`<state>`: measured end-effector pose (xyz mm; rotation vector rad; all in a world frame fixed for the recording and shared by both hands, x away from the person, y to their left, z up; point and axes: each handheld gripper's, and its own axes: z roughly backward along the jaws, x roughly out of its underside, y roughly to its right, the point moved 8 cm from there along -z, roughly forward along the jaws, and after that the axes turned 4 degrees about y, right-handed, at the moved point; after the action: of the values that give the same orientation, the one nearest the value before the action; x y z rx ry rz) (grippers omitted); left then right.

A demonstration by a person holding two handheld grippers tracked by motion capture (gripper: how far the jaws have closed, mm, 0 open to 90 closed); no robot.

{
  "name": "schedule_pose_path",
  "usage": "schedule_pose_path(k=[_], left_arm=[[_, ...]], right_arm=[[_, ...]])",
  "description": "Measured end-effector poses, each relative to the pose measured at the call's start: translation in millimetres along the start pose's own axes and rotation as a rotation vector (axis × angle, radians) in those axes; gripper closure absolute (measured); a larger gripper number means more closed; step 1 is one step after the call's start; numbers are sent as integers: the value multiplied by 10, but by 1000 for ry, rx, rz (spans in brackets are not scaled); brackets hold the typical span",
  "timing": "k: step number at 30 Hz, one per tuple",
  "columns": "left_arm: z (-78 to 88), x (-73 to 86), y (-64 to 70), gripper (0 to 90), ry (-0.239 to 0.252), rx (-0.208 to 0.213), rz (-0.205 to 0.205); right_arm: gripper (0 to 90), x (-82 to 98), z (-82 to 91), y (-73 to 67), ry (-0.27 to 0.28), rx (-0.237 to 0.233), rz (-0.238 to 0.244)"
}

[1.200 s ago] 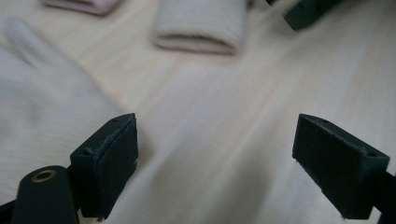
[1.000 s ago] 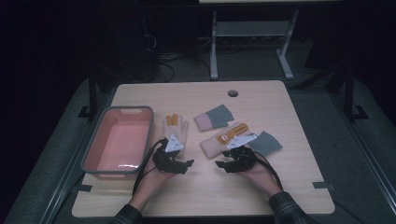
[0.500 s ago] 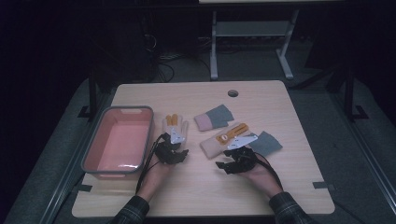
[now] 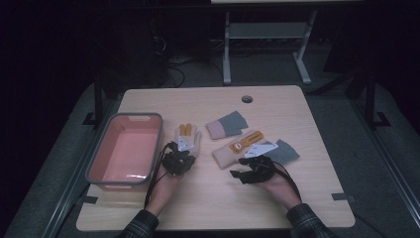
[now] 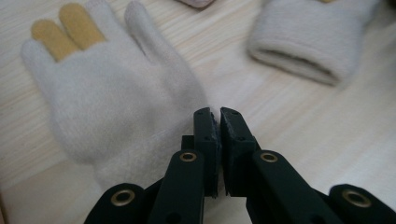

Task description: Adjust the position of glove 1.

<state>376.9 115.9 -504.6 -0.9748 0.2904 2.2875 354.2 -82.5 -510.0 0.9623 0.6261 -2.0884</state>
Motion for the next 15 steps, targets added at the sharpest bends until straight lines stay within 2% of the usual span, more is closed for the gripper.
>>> schedule_pose_path(k=[6,10,11,15], left_arm=[[101,56,144,856,-2,50,3],[206,164,302,854,-15,95,7],[206,164,302,854,-15,95,7],[338,287,481,848,-17,134,12]], right_arm=[[408,-8,55,11,11,0,0],[408,-6,115,34,24,3,-1],[408,-6,125,46,29,6,5],[408,1,155,63,35,8,-4]])
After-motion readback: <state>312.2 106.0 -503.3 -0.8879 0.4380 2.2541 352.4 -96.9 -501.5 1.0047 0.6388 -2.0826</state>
